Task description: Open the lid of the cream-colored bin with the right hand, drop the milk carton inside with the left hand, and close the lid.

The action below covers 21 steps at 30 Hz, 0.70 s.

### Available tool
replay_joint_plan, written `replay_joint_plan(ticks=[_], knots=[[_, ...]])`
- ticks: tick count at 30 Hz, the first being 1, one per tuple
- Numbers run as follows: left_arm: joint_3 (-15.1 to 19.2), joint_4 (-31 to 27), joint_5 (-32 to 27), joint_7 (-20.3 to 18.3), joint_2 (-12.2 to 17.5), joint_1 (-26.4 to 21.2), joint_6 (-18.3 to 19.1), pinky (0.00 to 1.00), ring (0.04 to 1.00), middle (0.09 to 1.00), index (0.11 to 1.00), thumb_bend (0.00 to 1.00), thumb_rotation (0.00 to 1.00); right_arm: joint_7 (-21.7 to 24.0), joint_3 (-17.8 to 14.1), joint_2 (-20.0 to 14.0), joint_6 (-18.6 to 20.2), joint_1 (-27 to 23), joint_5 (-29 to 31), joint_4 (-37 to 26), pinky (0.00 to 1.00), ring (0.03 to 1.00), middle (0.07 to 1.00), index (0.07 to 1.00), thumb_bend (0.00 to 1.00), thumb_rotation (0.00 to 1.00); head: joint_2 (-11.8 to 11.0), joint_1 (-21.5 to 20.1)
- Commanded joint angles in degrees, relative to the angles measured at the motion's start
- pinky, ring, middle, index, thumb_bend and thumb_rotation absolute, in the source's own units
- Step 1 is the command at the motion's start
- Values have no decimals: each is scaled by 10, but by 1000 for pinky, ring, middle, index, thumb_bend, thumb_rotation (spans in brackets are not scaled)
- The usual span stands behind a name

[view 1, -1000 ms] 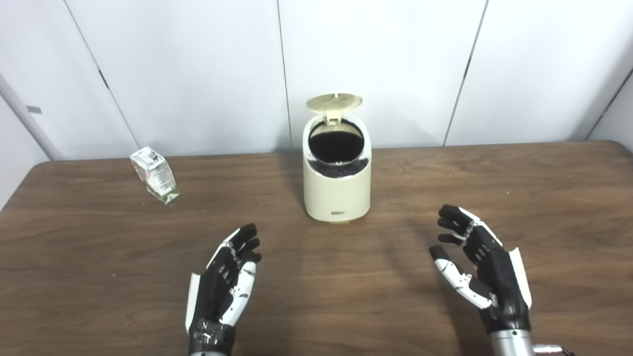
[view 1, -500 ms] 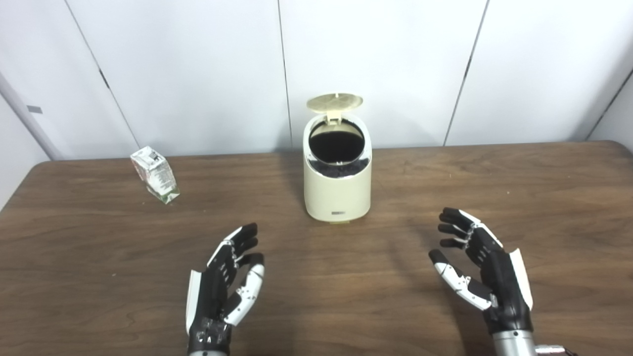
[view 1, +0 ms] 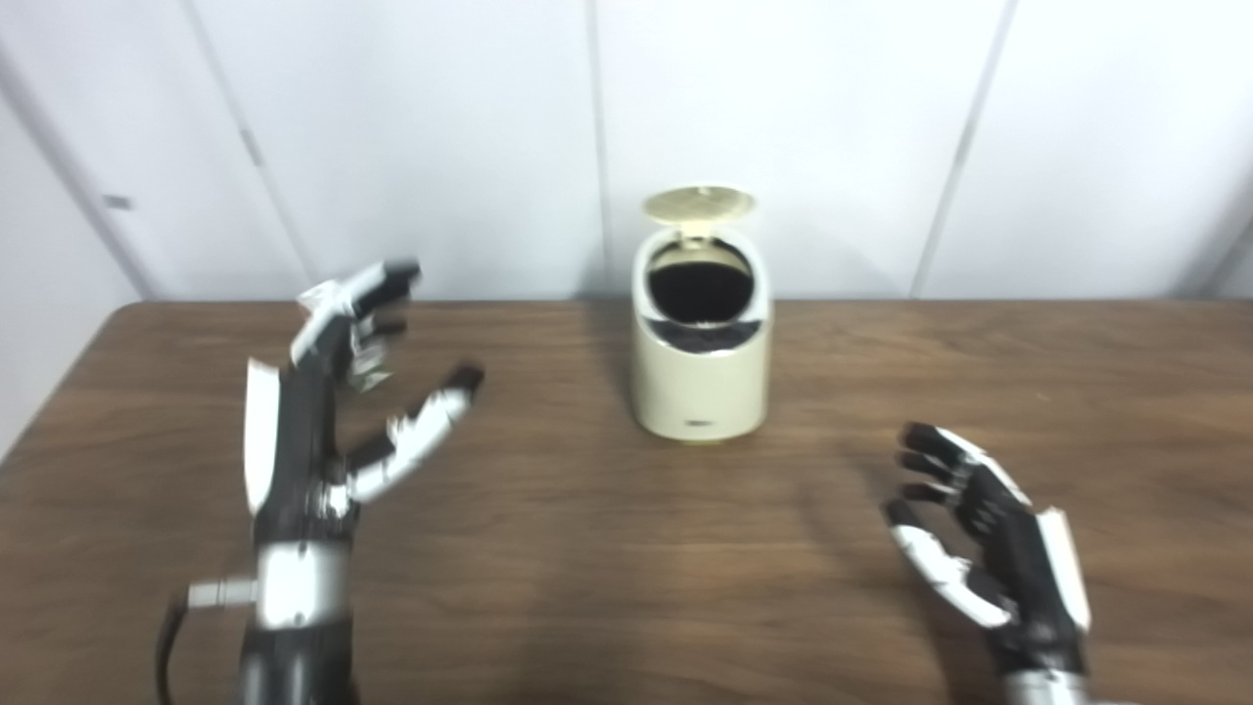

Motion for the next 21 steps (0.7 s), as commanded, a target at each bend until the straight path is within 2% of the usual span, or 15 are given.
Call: replay_joint_plan(ticks=[1, 4, 7, 10, 12, 13, 14, 15, 16, 19, 21], knots=[[17, 2, 12, 8, 23, -29, 5, 682, 788, 806, 798, 737, 252, 2, -7, -11, -32, -10, 5, 2, 667, 775, 795, 770, 227, 306, -2, 5], [51, 36, 17, 18, 55, -66, 7, 686, 783, 793, 792, 753, 247, 2, -10, -17, -33, -11, 3, 7, 672, 771, 793, 772, 210, 301, -7, 22], [76, 67, 6, 26, 74, -90, 11, 711, 815, 812, 805, 755, 193, 3, -13, -23, -40, -14, 10, 14, 676, 772, 792, 768, 196, 248, -15, 48], [97, 93, 4, 31, 90, -105, 32, 787, 879, 859, 857, 752, 251, 1, -19, -29, -51, -18, 12, 27, 668, 765, 784, 762, 195, 208, -21, 70], [104, 109, -3, 34, 96, -111, 38, 877, 920, 880, 887, 743, 240, 0, -23, -31, -50, -19, 10, 31, 667, 764, 781, 759, 194, 237, -26, 84], [107, 119, -5, 35, 101, -113, 39, 885, 922, 879, 887, 741, 225, -1, -25, -32, -49, -20, 8, 32, 669, 765, 781, 759, 195, 256, -28, 89], [108, 129, 4, 38, 107, -115, 41, 877, 920, 879, 886, 751, 225, 0, -26, -33, -50, -20, 8, 34, 670, 765, 782, 760, 193, 291, -32, 98], [107, 140, 22, 44, 113, -117, 49, 810, 885, 858, 869, 785, 256, 0, -27, -35, -51, -21, 7, 37, 667, 768, 785, 765, 178, 308, -34, 104], [106, 151, 32, 48, 118, -119, 53, 790, 874, 851, 866, 798, 264, 0, -28, -36, -53, -22, 7, 41, 663, 768, 787, 766, 171, 313, -37, 114], [103, 185, 35, 54, 128, -128, 54, 815, 885, 863, 881, 812, 245, 3, -31, -40, -52, -23, 15, 47, 667, 774, 793, 773, 160, 286, -48, 141], [95, 199, 51, 58, 135, -133, 69, 807, 880, 865, 881, 845, 270, 5, -33, -39, -47, -21, 19, 43, 677, 785, 800, 777, 167, 310, -49, 149]])
